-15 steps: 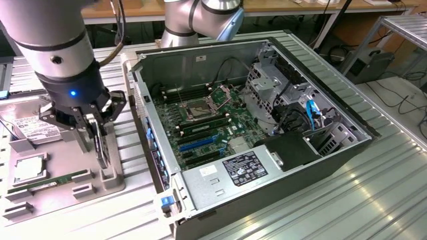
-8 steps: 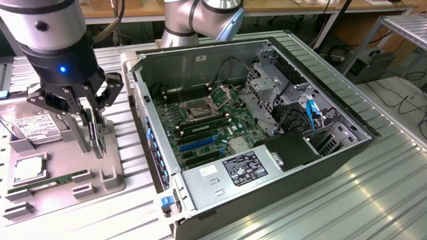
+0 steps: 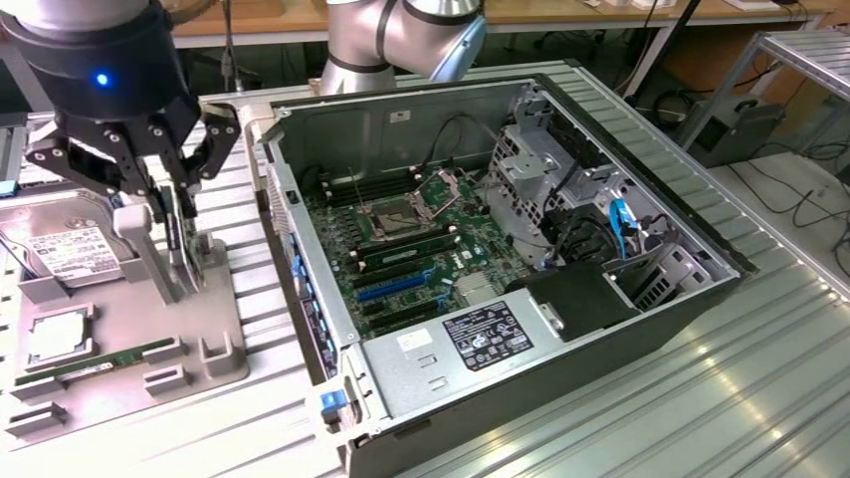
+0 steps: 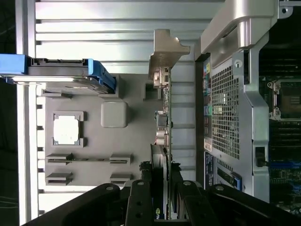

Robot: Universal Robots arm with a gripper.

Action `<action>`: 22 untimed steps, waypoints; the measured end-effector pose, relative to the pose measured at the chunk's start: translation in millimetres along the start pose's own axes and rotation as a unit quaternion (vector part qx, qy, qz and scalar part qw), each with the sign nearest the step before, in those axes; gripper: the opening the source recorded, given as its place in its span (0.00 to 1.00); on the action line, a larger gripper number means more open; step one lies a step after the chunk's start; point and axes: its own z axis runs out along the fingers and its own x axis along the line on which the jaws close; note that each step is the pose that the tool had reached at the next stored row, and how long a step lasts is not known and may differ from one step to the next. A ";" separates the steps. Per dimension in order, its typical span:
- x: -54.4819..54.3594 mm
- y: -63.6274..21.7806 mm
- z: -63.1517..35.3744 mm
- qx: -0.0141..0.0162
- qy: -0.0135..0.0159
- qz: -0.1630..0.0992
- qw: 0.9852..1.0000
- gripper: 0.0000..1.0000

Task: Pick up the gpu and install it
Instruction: 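Pick up the gpu and move the gpu toward the slot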

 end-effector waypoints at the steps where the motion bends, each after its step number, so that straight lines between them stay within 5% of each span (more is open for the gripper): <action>1: -2.0 -0.5 -4.9 0.000 0.000 0.000 1.000 0.26; 6: -19.9 -5.6 -28.6 0.000 0.001 0.000 1.000 0.26; 12: -54.2 -12.7 -62.1 0.000 0.007 0.000 1.000 0.26; 22: -105.3 -13.6 -66.3 -0.003 0.009 0.001 1.000 0.26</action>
